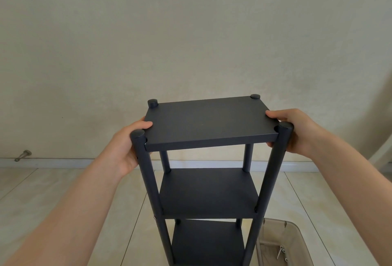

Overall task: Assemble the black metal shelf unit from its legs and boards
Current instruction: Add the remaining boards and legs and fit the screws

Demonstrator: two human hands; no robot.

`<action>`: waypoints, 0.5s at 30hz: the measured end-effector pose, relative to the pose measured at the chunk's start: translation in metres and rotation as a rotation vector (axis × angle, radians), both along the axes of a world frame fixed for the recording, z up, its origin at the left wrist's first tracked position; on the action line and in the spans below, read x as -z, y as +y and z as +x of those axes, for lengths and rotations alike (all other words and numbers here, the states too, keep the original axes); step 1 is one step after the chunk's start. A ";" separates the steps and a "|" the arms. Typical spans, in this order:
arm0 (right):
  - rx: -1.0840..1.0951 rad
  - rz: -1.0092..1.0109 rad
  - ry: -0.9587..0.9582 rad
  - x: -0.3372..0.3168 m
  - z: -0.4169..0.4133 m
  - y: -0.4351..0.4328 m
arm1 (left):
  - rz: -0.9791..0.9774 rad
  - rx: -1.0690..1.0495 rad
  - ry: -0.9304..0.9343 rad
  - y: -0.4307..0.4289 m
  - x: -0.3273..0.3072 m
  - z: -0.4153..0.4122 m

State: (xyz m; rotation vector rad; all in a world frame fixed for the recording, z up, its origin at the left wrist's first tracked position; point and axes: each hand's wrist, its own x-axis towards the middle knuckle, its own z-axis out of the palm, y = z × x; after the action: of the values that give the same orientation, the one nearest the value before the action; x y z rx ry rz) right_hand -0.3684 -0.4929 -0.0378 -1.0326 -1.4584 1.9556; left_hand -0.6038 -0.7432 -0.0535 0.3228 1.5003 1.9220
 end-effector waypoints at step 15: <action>0.012 -0.040 -0.008 0.004 -0.005 -0.001 | -0.194 -0.027 0.102 -0.006 -0.021 -0.014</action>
State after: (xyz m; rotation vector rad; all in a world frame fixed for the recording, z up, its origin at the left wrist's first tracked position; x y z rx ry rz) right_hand -0.3738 -0.4943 -0.0423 -1.0653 -1.4198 1.9822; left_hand -0.6176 -0.7492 -0.0322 0.3186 1.7512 1.7859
